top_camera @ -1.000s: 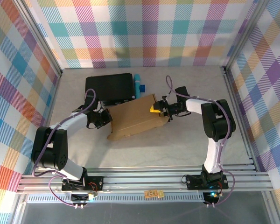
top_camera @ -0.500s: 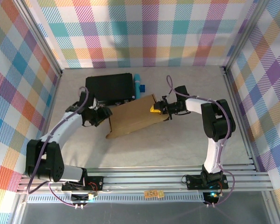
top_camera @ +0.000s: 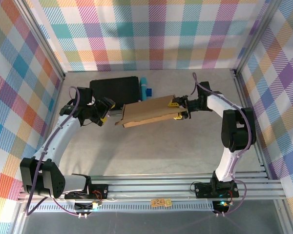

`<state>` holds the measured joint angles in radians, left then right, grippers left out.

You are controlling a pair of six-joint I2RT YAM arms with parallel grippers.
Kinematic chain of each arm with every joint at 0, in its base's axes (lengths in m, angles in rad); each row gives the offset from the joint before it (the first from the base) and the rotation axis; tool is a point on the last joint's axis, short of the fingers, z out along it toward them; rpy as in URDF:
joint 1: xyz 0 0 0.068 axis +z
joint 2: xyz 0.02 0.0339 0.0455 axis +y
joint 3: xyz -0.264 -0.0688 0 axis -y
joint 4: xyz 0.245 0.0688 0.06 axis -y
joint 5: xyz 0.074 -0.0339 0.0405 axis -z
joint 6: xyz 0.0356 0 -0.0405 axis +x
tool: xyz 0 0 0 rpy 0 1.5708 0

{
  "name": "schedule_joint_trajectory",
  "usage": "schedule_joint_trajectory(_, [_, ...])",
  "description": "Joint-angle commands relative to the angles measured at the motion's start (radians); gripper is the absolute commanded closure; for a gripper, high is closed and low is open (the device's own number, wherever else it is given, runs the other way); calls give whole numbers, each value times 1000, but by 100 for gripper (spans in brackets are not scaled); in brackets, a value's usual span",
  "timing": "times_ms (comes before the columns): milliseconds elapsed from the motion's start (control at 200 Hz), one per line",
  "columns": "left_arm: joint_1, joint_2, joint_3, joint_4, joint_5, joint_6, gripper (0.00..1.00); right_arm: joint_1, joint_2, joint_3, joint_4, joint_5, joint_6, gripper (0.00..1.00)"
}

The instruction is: Fold the paper box

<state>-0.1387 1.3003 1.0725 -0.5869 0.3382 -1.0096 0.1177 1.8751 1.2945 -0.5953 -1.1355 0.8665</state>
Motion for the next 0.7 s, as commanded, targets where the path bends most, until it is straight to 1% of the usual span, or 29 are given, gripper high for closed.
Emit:
schedule_joint_trajectory(0, [16,33,-67,129,113,-231,24,-33,-28,15,-132,-68,63,44])
schedule_joint_trajectory(50, [15,56,-84,162,131,-264,23,-45,-24,15,-138,-83,74,45])
schedule_joint_trajectory(130, [17,95,-75,117,138,-253,23,-58,-23,25,-154,-74,74,45])
schedule_joint_trajectory(195, [17,124,-73,137,162,-255,22,-59,-26,32,-156,-77,85,45])
schedule_joint_trajectory(375, [16,207,-152,366,266,-397,19,-60,-28,32,-147,-83,110,45])
schedule_joint_trajectory(600, [16,236,-175,484,286,-493,16,-61,-28,18,-155,-83,101,46])
schedule_joint_trajectory(695, [11,246,-210,566,306,-572,15,-60,-27,13,-155,-86,96,47])
